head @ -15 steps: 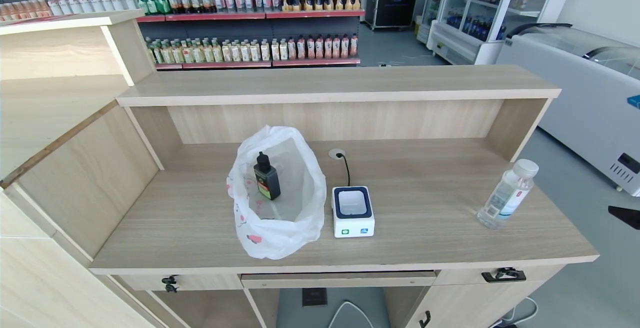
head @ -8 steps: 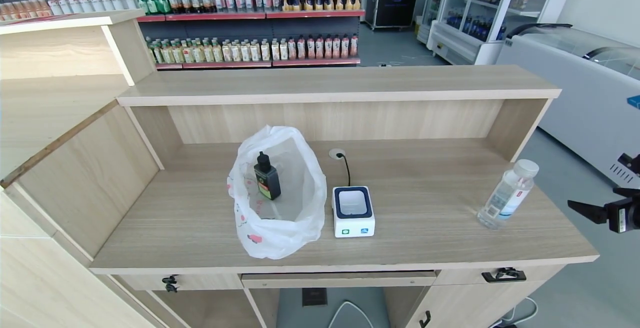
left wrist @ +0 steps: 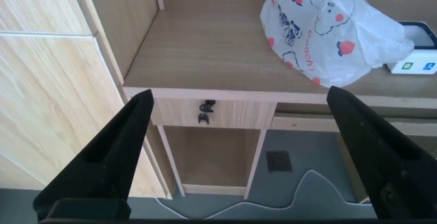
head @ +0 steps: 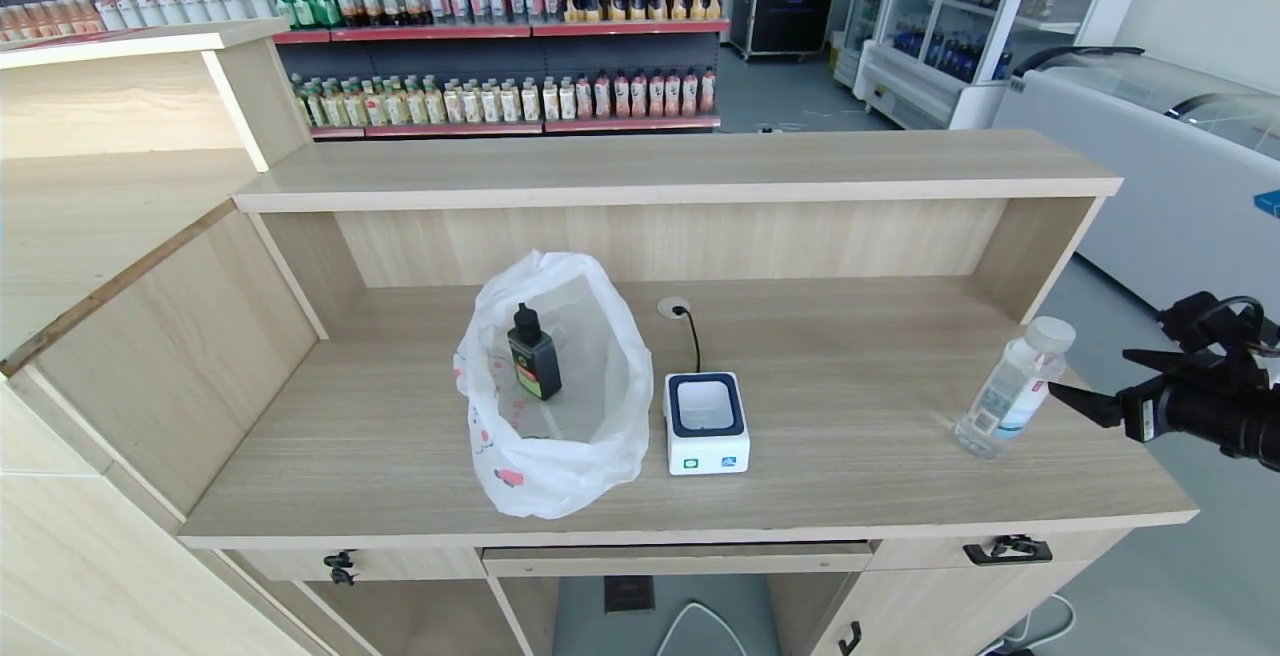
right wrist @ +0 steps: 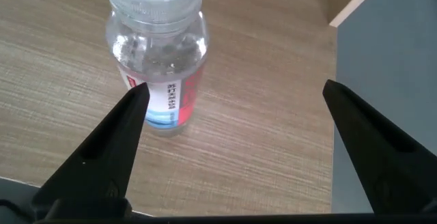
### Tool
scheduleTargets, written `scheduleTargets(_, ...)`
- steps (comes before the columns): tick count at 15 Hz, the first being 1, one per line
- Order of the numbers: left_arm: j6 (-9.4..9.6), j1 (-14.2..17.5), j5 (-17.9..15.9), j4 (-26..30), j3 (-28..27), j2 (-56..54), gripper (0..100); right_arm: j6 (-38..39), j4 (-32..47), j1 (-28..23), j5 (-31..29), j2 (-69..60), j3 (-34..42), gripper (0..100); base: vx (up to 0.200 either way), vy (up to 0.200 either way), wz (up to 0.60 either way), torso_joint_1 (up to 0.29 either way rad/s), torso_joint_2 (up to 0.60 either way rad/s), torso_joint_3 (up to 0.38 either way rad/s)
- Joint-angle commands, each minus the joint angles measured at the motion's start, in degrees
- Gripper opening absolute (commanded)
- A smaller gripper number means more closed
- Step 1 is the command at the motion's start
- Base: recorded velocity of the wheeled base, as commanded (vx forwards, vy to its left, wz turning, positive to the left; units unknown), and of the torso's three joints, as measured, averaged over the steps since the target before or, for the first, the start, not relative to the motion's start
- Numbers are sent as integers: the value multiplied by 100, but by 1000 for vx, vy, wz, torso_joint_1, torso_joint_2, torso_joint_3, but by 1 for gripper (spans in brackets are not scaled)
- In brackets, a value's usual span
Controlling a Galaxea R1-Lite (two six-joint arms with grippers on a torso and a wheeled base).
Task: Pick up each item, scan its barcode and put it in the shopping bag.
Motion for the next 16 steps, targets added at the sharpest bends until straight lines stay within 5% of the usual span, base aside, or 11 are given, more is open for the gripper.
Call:
scheduleTargets(1,-4,4,5,0,0,2,100,5,-20,156,-2,326,-78,100,0,0,0,0,0,0)
scheduleTargets(16,-4,4,-3,0,0,2,100,49,-529,789,7,721,-201,100,0,0,0,0,0,0)
